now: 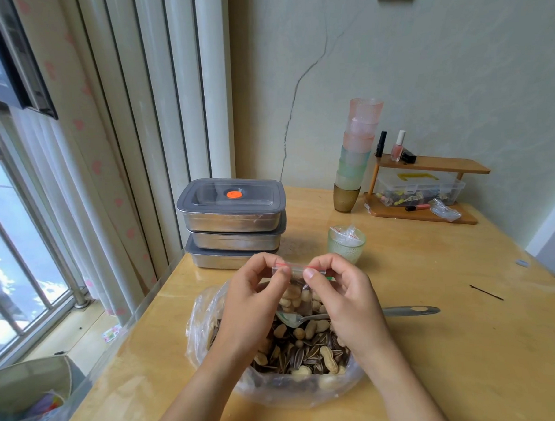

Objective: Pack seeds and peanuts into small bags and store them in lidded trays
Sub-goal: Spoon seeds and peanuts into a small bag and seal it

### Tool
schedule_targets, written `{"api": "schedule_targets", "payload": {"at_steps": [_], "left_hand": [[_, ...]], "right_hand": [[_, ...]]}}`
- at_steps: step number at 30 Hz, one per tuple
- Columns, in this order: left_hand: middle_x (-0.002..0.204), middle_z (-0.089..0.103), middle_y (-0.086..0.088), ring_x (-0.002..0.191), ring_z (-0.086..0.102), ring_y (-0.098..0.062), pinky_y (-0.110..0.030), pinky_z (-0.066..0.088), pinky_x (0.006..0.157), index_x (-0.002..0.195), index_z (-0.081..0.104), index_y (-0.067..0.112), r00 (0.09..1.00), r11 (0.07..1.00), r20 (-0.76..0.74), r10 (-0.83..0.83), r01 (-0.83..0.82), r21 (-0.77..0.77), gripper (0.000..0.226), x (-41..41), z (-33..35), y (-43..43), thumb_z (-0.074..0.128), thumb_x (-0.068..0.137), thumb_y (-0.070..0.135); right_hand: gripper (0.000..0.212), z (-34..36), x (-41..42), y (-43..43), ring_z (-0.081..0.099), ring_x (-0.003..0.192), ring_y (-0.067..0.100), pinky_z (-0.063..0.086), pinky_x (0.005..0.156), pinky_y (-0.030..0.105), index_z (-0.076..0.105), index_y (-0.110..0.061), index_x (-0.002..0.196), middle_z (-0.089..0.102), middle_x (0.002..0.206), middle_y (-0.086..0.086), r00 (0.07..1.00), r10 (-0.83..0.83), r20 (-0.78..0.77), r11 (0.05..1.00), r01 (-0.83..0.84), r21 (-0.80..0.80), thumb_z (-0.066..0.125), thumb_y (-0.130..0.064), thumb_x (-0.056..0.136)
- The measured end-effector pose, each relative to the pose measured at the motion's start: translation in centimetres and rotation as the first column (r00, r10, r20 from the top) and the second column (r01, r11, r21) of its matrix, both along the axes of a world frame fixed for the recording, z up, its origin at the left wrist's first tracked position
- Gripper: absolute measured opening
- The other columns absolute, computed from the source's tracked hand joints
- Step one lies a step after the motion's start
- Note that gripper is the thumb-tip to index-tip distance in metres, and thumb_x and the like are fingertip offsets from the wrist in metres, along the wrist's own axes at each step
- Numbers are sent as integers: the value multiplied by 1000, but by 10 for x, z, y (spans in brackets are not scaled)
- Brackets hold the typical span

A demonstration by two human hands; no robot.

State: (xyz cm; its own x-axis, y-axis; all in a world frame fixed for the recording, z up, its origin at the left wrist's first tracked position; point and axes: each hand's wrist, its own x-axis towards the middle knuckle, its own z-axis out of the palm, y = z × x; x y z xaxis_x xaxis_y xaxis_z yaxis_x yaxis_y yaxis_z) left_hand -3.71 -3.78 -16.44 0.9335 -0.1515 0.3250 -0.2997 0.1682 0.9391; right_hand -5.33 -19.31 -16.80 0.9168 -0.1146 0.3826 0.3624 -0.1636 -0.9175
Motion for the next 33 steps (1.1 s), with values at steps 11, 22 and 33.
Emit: {"api": "schedule_targets", "payload": {"at_steps": [11,22,33], "left_hand": [[86,69,-17,73,68,-23,-33,56,69,87,68,12,997,995,53,62,-65,69,11,5,-5,1,69,97,9],[78,70,-13,69,66,-19,-27,53,66,90,68,8,999,999,41,14,-15,34,11,1,-1,-1,67,99,15],[78,67,-18,73,61,-22,-35,51,70,91,68,3,999,999,0,-32,32,-7,21,1,-2,-3,69,98,23]], "right_hand": [[1,0,2,-2,68,82,16,56,80,38,70,-27,89,72,86,-1,999,-37,18,999,37,-12,70,-28,89],[4,6,-3,-1,68,75,8,55,72,24,74,-11,93,75,82,-2,998,-18,-53,995,23,94,72,-10,96],[11,7,-5,2,64,76,13,55,73,31,74,-12,89,72,79,2,995,-10,-95,980,28,196,68,-12,99]]}}
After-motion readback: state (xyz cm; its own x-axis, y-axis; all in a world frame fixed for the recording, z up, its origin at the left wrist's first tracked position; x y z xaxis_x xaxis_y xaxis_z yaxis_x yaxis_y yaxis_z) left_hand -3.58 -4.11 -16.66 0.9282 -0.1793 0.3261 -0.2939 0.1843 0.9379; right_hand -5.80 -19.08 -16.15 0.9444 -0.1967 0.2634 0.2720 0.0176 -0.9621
